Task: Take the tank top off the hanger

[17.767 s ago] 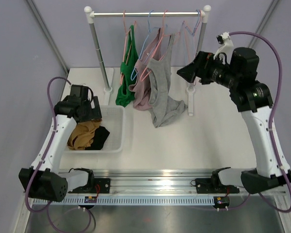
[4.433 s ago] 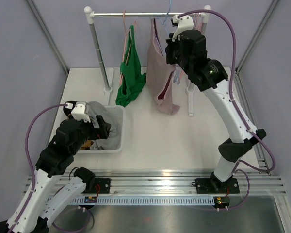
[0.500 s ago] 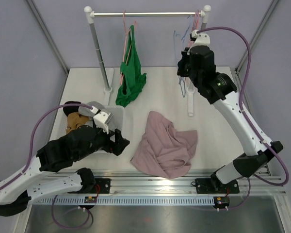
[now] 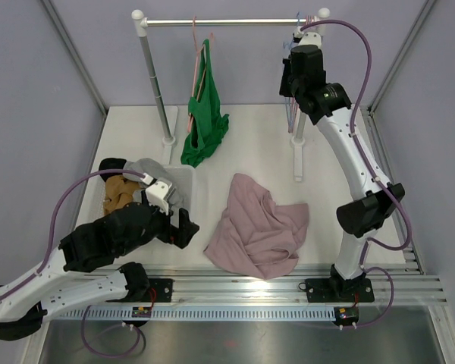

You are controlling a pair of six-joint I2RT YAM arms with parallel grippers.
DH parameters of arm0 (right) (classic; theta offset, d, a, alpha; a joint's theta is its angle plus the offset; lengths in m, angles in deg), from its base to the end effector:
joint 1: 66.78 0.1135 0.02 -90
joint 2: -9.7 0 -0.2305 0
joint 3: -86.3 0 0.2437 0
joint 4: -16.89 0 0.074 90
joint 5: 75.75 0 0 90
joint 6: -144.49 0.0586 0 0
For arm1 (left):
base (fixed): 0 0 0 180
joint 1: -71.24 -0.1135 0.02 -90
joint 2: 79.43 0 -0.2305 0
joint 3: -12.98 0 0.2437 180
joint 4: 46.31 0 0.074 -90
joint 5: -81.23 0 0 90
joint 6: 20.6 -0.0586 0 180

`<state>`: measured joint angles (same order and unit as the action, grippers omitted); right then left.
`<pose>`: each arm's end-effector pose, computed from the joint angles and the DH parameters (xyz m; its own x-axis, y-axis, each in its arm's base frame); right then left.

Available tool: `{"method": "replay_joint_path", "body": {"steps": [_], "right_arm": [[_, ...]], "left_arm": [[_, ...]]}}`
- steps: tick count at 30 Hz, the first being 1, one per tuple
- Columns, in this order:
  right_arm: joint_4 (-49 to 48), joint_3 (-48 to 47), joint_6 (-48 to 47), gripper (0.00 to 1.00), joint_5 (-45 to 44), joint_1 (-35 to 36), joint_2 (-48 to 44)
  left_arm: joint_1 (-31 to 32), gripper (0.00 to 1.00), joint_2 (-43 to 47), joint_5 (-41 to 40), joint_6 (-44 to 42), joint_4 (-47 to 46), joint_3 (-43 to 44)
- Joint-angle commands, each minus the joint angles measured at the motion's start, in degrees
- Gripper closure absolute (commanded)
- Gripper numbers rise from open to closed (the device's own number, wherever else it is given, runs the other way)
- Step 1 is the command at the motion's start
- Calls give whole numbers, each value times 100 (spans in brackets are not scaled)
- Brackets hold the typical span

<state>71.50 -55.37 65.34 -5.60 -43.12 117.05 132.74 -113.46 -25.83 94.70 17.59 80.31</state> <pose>0.3845 0.1468 0.4261 -0.3281 0.0496 -0.9433 -0.0244 0.9978 0.0609 0.0841 -0.1189 0.3101 -0.5271 0.1147 -0.8420 0.5468 0.8042 -0.2328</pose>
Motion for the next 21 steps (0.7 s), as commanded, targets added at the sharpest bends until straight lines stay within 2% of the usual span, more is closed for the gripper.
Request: {"method": "replay_joint_path", "body": {"steps": [1,8,11,15,16,18,20,21], "right_arm": [[-89,145,-145,100,-18,25,-205],[-239,507,-241,100,-176,16,-539],[-178,525,-268,73,-115,16,-583],[-81,507,-224,57,52,16,-759],[-72,516,-198,49,157,16,-820],[-37,568,-180,41,210,16,-1049],[24,630,-145,29,307,25,-1346],[42,726,-145,28,342,25,-1479]], "left_arm": [[20,1,-105,-210,-78,-236,-8],[20,1,-377,-298,-17,-298,1],[20,1,-526,-403,45,-350,62],[20,1,-921,-579,142,-455,264],[20,1,-1009,-553,142,-500,317],[20,1,-1290,-527,98,-683,422],[20,1,-1579,-518,80,-868,458],[20,1,-1694,-483,80,-1078,484]]}}
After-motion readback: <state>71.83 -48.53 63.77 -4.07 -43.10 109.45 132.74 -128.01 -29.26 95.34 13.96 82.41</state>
